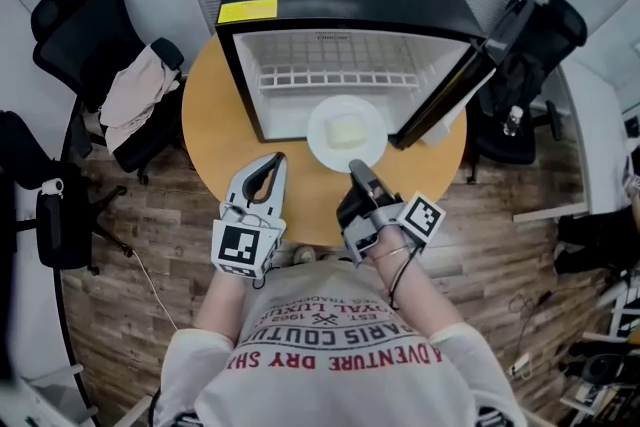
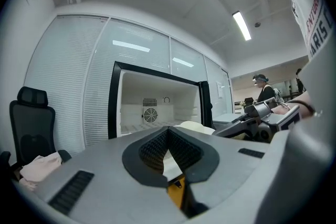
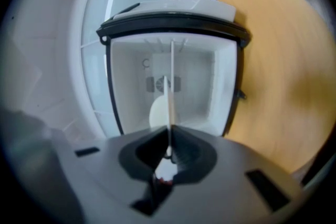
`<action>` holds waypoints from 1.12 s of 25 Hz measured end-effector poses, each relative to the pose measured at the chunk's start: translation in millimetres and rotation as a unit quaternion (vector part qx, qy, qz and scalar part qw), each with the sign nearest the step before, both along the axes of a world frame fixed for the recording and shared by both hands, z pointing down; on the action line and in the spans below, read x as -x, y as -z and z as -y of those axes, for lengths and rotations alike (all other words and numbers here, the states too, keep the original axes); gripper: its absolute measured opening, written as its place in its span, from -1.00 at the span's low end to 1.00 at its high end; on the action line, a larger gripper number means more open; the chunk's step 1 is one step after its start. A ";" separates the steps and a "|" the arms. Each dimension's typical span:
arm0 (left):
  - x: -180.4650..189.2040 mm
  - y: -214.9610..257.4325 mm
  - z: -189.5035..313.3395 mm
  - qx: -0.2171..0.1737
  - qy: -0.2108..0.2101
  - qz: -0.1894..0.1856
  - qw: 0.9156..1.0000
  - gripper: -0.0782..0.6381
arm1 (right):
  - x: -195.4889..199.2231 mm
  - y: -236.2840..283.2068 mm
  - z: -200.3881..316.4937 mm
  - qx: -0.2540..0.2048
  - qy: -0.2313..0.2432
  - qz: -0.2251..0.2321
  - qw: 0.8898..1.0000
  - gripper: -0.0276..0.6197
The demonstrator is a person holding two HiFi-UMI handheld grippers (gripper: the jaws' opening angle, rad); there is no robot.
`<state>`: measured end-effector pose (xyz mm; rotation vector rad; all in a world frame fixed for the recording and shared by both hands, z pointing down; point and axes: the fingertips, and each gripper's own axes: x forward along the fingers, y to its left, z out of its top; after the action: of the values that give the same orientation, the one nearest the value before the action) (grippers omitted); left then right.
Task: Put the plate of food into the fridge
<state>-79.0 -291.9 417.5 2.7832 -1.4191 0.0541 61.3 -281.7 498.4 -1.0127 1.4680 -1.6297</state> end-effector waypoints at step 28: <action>-16.7 -4.7 92.7 0.012 0.025 -0.005 1.000 -0.69 | 4.0 -1.7 119.4 0.009 0.027 -0.006 1.000 -0.79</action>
<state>-62.4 -384.6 422.2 2.7232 -1.4763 0.0557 57.3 -401.1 500.1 -1.0013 1.5030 -1.6811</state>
